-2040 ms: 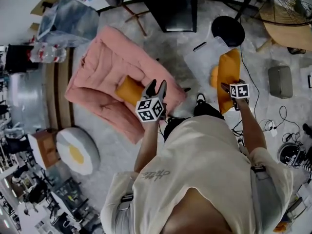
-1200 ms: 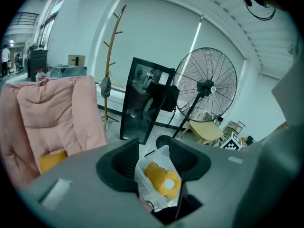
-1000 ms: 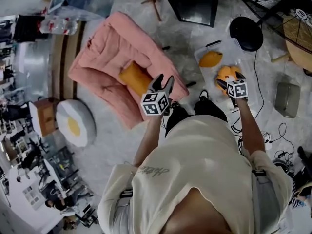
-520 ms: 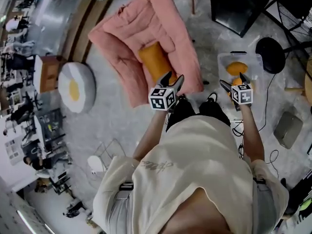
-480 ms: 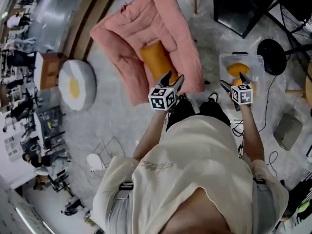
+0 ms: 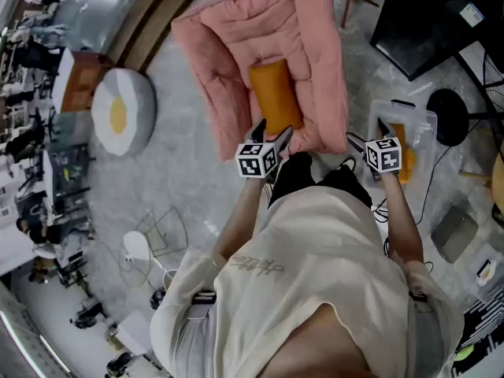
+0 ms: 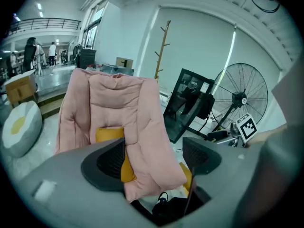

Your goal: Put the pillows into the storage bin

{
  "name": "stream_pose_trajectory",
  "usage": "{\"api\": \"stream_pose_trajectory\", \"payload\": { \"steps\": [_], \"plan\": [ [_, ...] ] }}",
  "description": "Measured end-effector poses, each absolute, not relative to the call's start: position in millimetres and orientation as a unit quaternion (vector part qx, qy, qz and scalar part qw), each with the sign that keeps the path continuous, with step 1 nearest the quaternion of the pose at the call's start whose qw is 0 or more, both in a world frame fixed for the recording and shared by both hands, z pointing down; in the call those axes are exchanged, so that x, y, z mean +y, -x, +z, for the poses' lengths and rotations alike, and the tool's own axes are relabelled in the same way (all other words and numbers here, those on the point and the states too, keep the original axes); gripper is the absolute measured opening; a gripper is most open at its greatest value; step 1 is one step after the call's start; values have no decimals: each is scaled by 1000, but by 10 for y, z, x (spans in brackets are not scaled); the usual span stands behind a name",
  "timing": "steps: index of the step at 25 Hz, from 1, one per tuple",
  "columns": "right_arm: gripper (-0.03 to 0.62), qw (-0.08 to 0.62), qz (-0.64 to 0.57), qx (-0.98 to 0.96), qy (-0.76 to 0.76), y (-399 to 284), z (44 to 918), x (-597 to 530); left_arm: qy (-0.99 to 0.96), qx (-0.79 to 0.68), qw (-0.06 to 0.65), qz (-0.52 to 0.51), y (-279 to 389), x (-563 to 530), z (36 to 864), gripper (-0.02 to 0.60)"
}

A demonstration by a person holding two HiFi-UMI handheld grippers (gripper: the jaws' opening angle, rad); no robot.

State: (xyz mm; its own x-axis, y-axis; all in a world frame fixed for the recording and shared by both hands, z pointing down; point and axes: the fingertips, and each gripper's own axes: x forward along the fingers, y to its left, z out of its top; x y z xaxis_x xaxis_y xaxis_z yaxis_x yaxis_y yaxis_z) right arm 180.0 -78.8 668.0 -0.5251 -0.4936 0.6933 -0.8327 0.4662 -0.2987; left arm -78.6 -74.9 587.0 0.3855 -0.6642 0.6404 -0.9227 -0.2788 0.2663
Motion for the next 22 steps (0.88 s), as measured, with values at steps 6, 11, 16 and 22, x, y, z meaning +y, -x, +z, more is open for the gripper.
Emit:
{"api": "stream_pose_trajectory", "payload": {
  "steps": [6, 11, 16, 22],
  "plan": [
    [541, 270, 301, -822, -401, -1205, 6493, -944, -759, -517, 336, 208, 1316, -917, 6232, 470],
    [541, 309, 276, -828, -377, -724, 6445, -1025, -754, -506, 359, 214, 1694, -1147, 6521, 496],
    [541, 328, 277, -820, -379, -468, 6433, -1110, -747, -490, 400, 203, 1861, -1383, 6847, 537],
    [541, 327, 289, -811, -390, -216, 6508, -1266, -724, -468, 454, 226, 2010, -1561, 7466, 571]
  ]
}}
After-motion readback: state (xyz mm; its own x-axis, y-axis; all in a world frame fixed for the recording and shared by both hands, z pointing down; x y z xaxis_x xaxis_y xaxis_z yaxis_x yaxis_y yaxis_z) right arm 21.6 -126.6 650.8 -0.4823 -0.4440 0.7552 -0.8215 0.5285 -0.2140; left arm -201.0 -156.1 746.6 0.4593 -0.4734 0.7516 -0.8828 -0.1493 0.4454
